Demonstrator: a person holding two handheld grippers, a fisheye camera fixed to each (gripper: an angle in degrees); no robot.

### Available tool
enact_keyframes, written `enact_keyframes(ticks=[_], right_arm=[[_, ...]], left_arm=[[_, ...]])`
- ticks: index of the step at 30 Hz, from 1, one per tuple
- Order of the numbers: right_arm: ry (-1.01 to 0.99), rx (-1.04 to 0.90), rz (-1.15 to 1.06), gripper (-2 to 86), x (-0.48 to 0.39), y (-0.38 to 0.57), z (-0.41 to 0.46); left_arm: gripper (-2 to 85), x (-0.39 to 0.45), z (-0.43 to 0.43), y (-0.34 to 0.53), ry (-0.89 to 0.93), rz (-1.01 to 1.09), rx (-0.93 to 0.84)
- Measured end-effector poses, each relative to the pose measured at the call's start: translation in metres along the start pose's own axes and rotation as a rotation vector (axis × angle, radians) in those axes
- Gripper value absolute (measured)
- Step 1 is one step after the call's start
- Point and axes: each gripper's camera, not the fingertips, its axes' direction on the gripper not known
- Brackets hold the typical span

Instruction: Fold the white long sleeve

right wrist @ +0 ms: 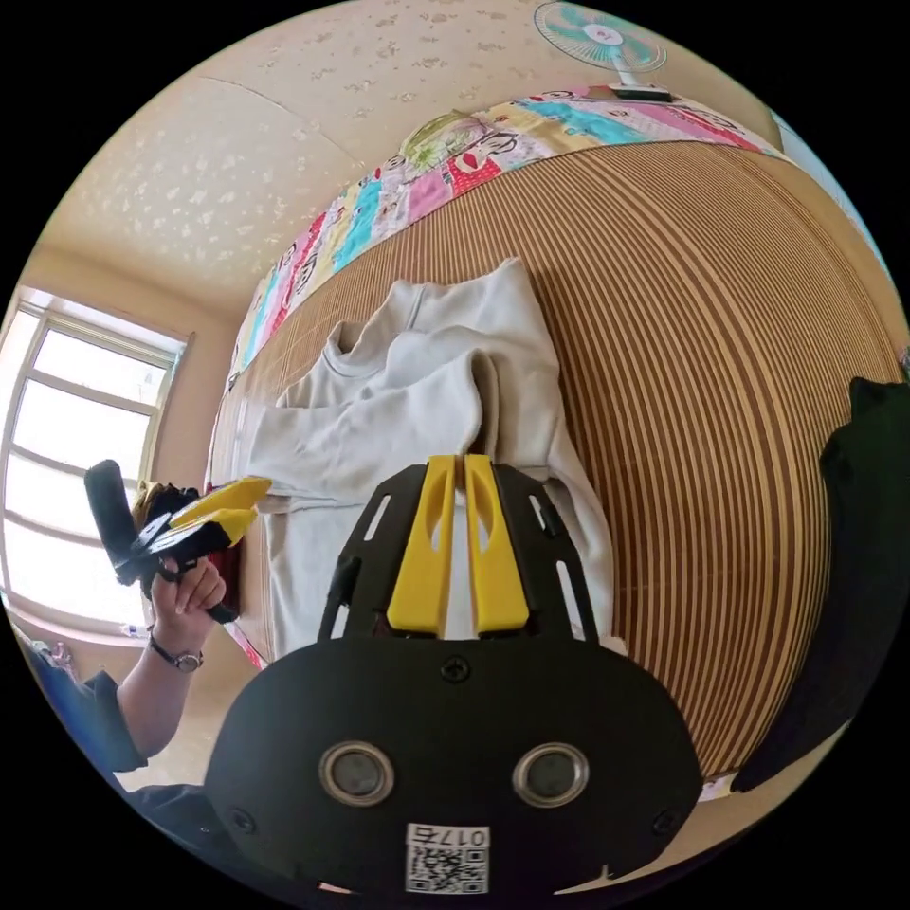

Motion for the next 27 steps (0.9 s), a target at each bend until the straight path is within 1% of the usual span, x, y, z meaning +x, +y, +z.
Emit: enact_keyframes(ticks=[1, 3, 4, 5, 6, 7, 8, 9, 10, 12, 13, 15, 16, 17, 18, 19, 21, 22, 23, 24, 26, 27], right_arm=[[-0.030, 0.029, -0.045, 3.5, -0.018, -0.002, -0.013], [-0.149, 0.103, -0.127, 3.0, -0.052, -0.003, -0.042], [-0.250, 0.140, -0.204, 2.8, -0.078, -0.001, -0.061], [-0.340, 0.155, -0.305, 2.7, -0.104, 0.001, -0.076], [-0.374, 0.153, -0.357, 2.7, -0.116, 0.001, -0.082], [-0.416, 0.134, -0.441, 2.7, -0.137, 0.003, -0.091], [-0.438, 0.139, -0.475, 2.7, -0.148, 0.003, -0.099], [-0.447, 0.151, -0.478, 2.7, -0.149, 0.003, -0.104], [-0.464, 0.183, -0.475, 2.7, -0.146, 0.003, -0.112], [-0.464, 0.208, -0.439, 2.8, -0.130, 0.002, -0.118], [-0.450, 0.186, -0.384, 2.8, -0.112, -0.001, -0.116], [-0.439, 0.153, -0.287, 2.7, -0.081, -0.003, -0.112], [-0.432, 0.160, -0.227, 2.6, -0.060, -0.001, -0.112], [-0.413, 0.168, -0.164, 2.6, -0.041, 0.002, -0.112], [-0.400, 0.167, -0.137, 2.6, -0.031, 0.003, -0.112], [-0.363, 0.157, -0.091, 2.6, -0.016, 0.003, -0.110], [-0.285, 0.137, -0.051, 2.9, -0.002, 0.000, -0.106], [-0.229, 0.124, -0.027, 3.2, 0.004, -0.006, -0.104], [-0.178, 0.122, -0.014, 3.6, 0.007, -0.015, -0.103], [-0.157, 0.128, -0.014, 3.9, 0.007, -0.020, -0.104], [-0.059, 0.152, -0.017, 5.0, 0.004, -0.045, -0.101], [-0.028, 0.156, -0.012, 5.5, 0.003, -0.053, -0.100]], left_arm=[[13.6, 0.006, 0.004, -0.004, -0.020, 0.026, -0.014], [15.4, 0.031, 0.011, -0.016, -0.132, 0.117, -0.030], [15.3, 0.036, 0.010, -0.018, -0.175, 0.128, -0.024], [12.5, 0.043, 0.003, -0.022, -0.260, 0.136, 0.010], [7.1, 0.043, -0.016, -0.021, -0.344, 0.100, 0.097], [5.9, 0.040, -0.031, -0.018, -0.393, 0.057, 0.159], [3.5, 0.024, -0.066, -0.010, -0.430, -0.020, 0.280], [3.1, -0.003, -0.110, 0.000, -0.410, -0.127, 0.369], [3.0, -0.020, -0.135, 0.008, -0.407, -0.205, 0.420], [3.9, -0.091, -0.244, 0.075, -0.407, -0.542, 0.710], [4.3, -0.108, -0.268, 0.099, -0.423, -0.638, 0.793], [10.7, -0.151, -0.335, 0.204, -0.534, -0.987, 1.066], [12.1, -0.156, -0.341, 0.223, -0.554, -1.051, 1.097], [14.9, -0.164, -0.345, 0.246, -0.568, -1.117, 1.086], [15.2, -0.168, -0.338, 0.247, -0.574, -1.097, 0.977], [15.4, -0.168, -0.329, 0.242, -0.579, -1.071, 0.907], [13.2, -0.158, -0.273, 0.208, -0.551, -0.899, 0.657], [12.3, -0.155, -0.255, 0.197, -0.517, -0.835, 0.604], [11.1, -0.151, -0.219, 0.173, -0.420, -0.720, 0.493], [10.5, -0.151, -0.188, 0.150, -0.336, -0.649, 0.407], [12.5, -0.155, -0.151, 0.121, -0.301, -0.593, 0.324], [13.1, -0.162, -0.133, 0.105, -0.327, -0.596, 0.276]])
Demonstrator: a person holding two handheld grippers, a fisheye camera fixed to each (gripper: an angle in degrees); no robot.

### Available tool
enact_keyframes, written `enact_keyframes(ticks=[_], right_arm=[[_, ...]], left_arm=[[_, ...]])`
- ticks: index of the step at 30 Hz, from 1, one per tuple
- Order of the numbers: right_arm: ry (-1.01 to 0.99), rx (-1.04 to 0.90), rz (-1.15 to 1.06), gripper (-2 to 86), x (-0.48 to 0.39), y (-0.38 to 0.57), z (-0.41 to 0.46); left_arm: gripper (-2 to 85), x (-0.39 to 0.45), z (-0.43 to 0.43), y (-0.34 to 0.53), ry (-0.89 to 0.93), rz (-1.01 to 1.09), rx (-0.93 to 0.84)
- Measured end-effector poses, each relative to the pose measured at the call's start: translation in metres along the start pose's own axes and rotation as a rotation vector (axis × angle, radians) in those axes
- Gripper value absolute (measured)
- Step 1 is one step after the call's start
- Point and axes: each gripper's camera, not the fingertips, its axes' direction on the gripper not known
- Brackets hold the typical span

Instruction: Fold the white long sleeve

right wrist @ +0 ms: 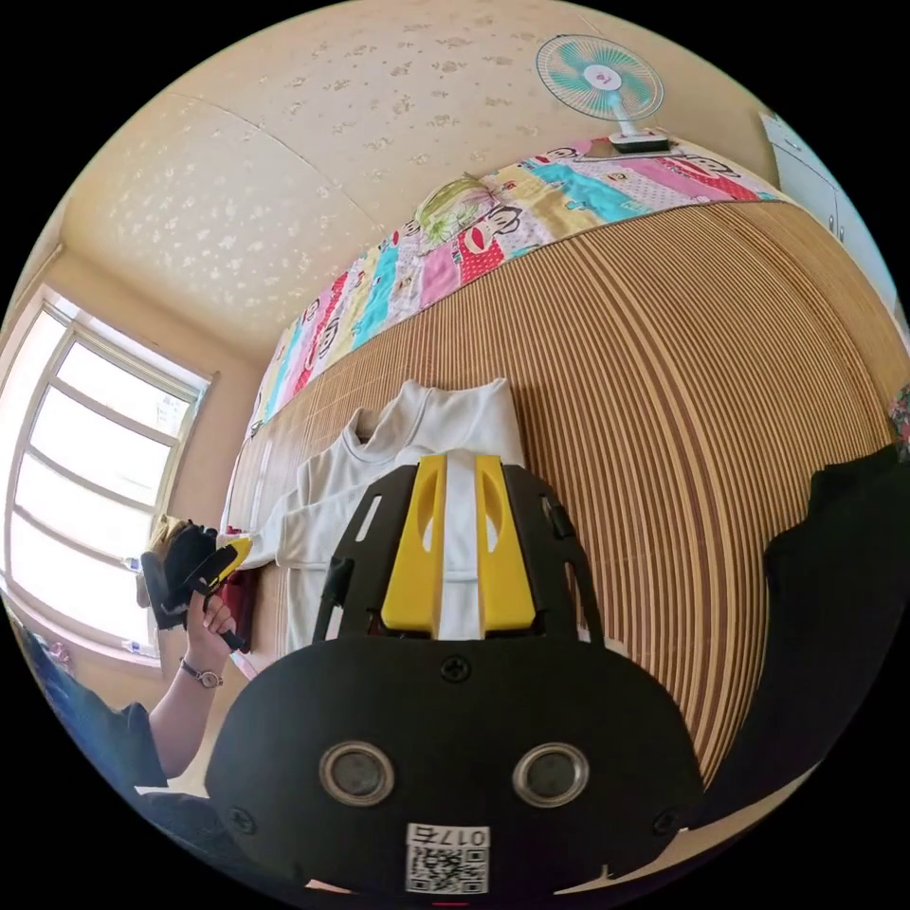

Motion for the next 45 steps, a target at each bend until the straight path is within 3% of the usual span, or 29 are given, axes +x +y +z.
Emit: enact_keyframes(ticks=[3, 6, 10, 12, 15, 18, 20, 22, 24, 29, 33, 39, 43, 45], right_arm=[[0.071, -0.045, -0.021, 7.6, -0.005, -0.042, 0.026], [0.096, -0.127, -0.062, 9.4, -0.019, -0.075, 0.063], [0.330, -0.277, -0.150, 7.9, -0.032, -0.085, 0.123], [0.395, -0.215, -0.182, 6.0, -0.038, -0.081, 0.119], [0.352, -0.106, -0.126, 4.8, -0.031, -0.076, 0.098], [0.156, 0.032, 0.057, 4.1, 0.004, -0.066, 0.074], [-0.054, 0.125, 0.365, 3.5, 0.058, -0.052, 0.067], [-0.108, 0.168, 0.522, 3.1, 0.087, -0.044, 0.069], [-0.097, 0.155, 0.479, 2.8, 0.087, -0.051, 0.075], [0.177, 0.018, 0.180, 2.2, 0.042, -0.094, 0.080], [0.133, 0.043, 0.087, 3.7, 0.032, -0.091, 0.054], [0.091, -0.031, -0.107, 5.3, -0.029, -0.005, 0.018], [0.373, -0.193, -0.225, 1.6, -0.032, 0.064, 0.063], [0.334, -0.135, -0.204, 1.0, -0.022, 0.067, 0.060]], left_arm=[[13.8, 0.004, 0.043, -0.027, -0.133, -0.012, -0.096], [13.7, -0.007, 0.064, -0.039, -0.147, -0.061, -0.114], [12.6, -0.009, 0.071, -0.038, -0.210, -0.031, -0.114], [12.5, -0.008, 0.067, -0.035, -0.237, 0.014, -0.106], [11.6, -0.013, 0.064, -0.033, -0.247, 0.053, -0.099], [10.8, -0.026, 0.058, -0.036, -0.221, 0.043, -0.080], [10.0, -0.038, 0.054, -0.036, -0.190, 0.019, -0.061], [9.1, -0.052, 0.048, -0.035, -0.145, -0.014, -0.040], [8.3, -0.067, 0.041, -0.036, -0.089, -0.053, -0.026], [8.2, -0.085, 0.032, -0.038, -0.061, -0.057, -0.031], [9.5, -0.092, 0.014, -0.042, -0.035, -0.081, -0.008], [10.0, -0.103, -0.035, -0.031, -0.037, -0.139, 0.100], [9.4, -0.125, -0.059, -0.013, -0.070, -0.226, 0.139], [9.1, -0.153, -0.087, 0.004, -0.099, -0.346, 0.204]])
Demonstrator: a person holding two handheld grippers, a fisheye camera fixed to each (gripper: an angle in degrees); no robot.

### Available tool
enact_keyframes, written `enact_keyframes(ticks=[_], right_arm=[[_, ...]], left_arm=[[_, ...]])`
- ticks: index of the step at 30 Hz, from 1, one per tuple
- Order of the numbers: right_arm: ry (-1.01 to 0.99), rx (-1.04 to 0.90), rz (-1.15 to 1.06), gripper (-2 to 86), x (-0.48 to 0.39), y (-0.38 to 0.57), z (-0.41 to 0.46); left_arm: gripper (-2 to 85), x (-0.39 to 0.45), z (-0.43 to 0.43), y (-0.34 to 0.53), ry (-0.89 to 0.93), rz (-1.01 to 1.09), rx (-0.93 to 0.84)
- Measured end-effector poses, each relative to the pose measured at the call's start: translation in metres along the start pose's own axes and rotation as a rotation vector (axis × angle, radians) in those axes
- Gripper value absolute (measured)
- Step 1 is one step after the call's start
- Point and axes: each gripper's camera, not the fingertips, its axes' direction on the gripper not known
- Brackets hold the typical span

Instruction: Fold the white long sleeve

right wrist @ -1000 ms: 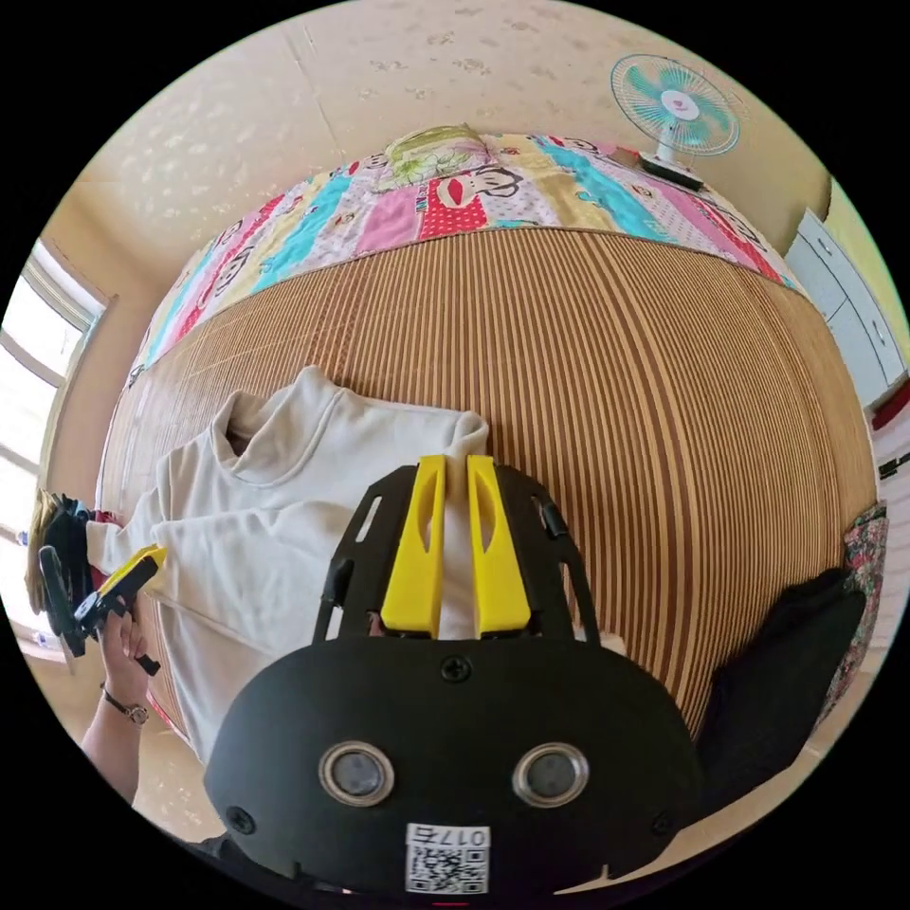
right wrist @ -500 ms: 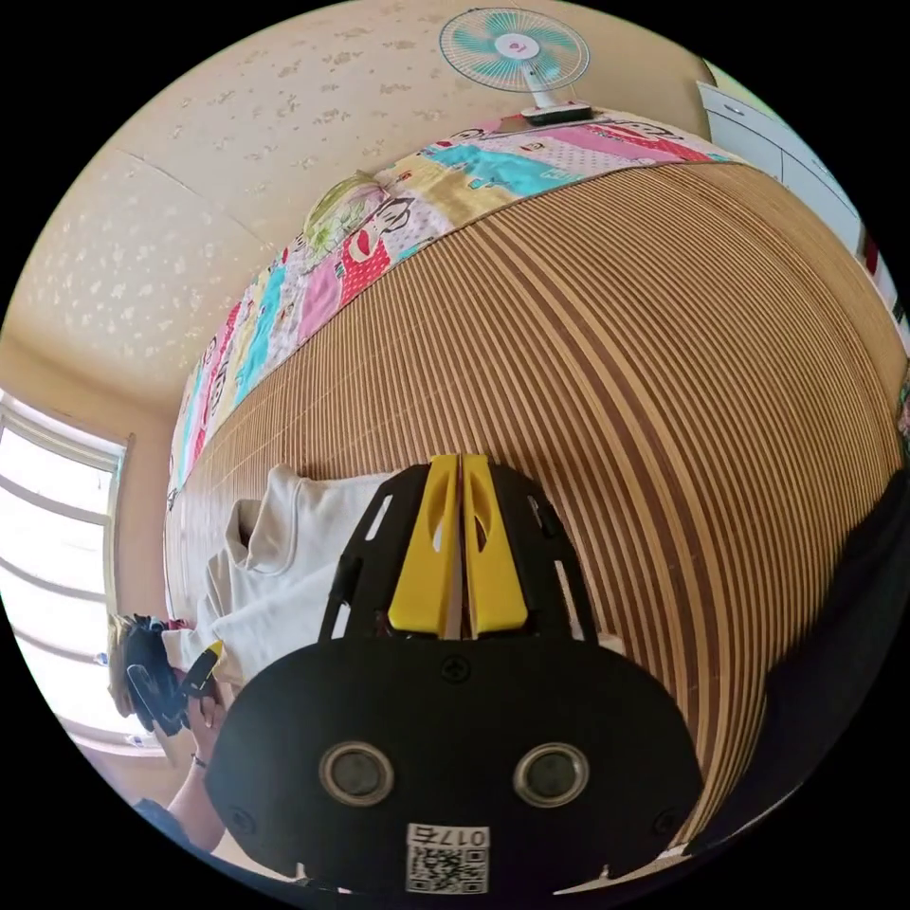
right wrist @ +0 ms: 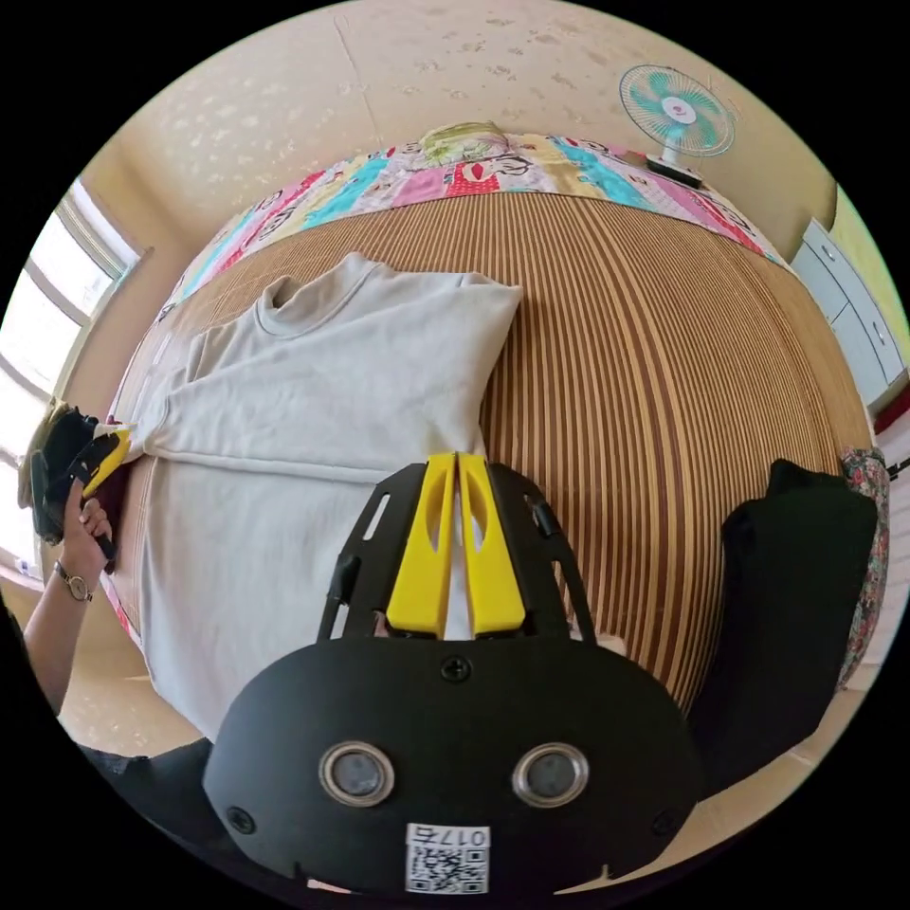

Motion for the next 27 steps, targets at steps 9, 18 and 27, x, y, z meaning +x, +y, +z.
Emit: enact_keyframes(ticks=[9, 18, 27], right_arm=[[-0.019, -0.039, 0.284, 0.4, 0.007, -0.012, -0.013], [-0.127, -0.025, 0.344, 0.4, -0.051, 0.011, -0.020], [-0.219, -0.047, 0.366, 0.4, -0.103, 0.022, -0.006]], left_arm=[[10.9, -0.129, -0.091, -0.042, 0.052, -0.312, 0.176], [12.4, -0.193, -0.147, -0.102, -0.035, -0.375, 0.234], [11.4, -0.271, -0.113, -0.118, 0.031, -0.552, 0.196]])
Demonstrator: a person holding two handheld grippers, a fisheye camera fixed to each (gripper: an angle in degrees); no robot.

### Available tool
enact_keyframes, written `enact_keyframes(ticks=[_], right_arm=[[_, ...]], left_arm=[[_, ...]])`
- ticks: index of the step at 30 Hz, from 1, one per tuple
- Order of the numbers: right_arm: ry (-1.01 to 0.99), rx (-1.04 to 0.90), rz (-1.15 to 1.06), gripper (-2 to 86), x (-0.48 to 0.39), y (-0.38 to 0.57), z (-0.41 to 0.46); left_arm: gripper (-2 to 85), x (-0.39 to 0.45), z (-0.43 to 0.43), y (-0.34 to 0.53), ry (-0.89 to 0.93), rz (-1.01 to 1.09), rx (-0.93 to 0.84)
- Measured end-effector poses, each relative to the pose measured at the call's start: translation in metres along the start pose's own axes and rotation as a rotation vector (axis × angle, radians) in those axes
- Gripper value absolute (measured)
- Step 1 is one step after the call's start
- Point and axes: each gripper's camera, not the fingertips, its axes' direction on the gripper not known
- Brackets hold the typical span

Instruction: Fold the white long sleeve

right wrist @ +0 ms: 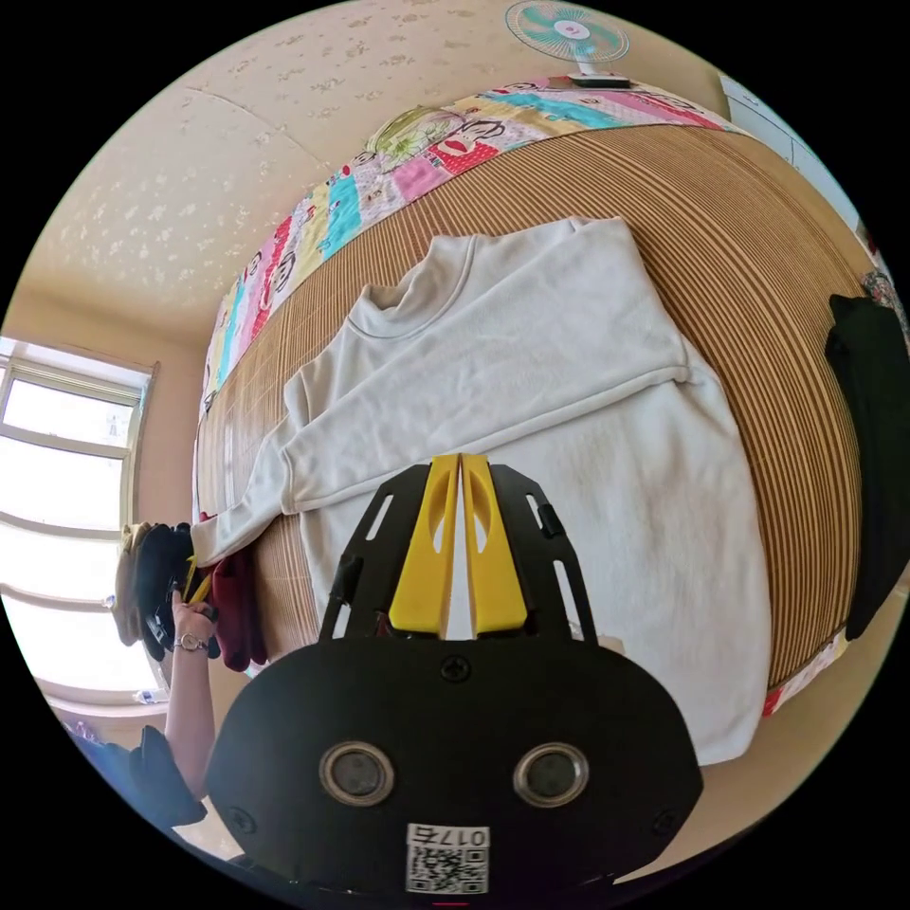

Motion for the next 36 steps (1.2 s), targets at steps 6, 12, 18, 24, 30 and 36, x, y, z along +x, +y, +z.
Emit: enact_keyframes(ticks=[6, 12, 18, 24, 30, 36], right_arm=[[-0.020, 0.009, 0.020, 0.5, -0.004, 0.006, -0.003], [-0.139, 0.053, -0.196, 1.3, -0.052, 0.002, 0.009], [-0.108, -0.052, -0.405, 2.1, -0.122, -0.007, 0.093], [-0.193, -0.111, -0.374, 2.4, -0.084, -0.024, 0.081], [-0.160, 0.049, -0.132, 3.2, 0.054, -0.013, -0.024], [-0.238, 0.166, 0.156, 6.2, 0.172, 0.018, -0.055]], left_arm=[[3.9, 0.002, -0.006, 0.003, 0.028, 0.035, 0.003], [3.5, 0.062, -0.069, 0.045, 0.278, 0.269, 0.118], [3.4, 0.146, -0.095, 0.113, 0.648, 0.548, 0.063], [3.6, 0.246, -0.074, 0.241, 0.815, 0.839, -0.132], [3.7, 0.301, 0.007, 0.417, 0.798, 0.974, -0.339], [6.0, 0.275, 0.149, 0.593, 0.437, 1.062, -0.712]])
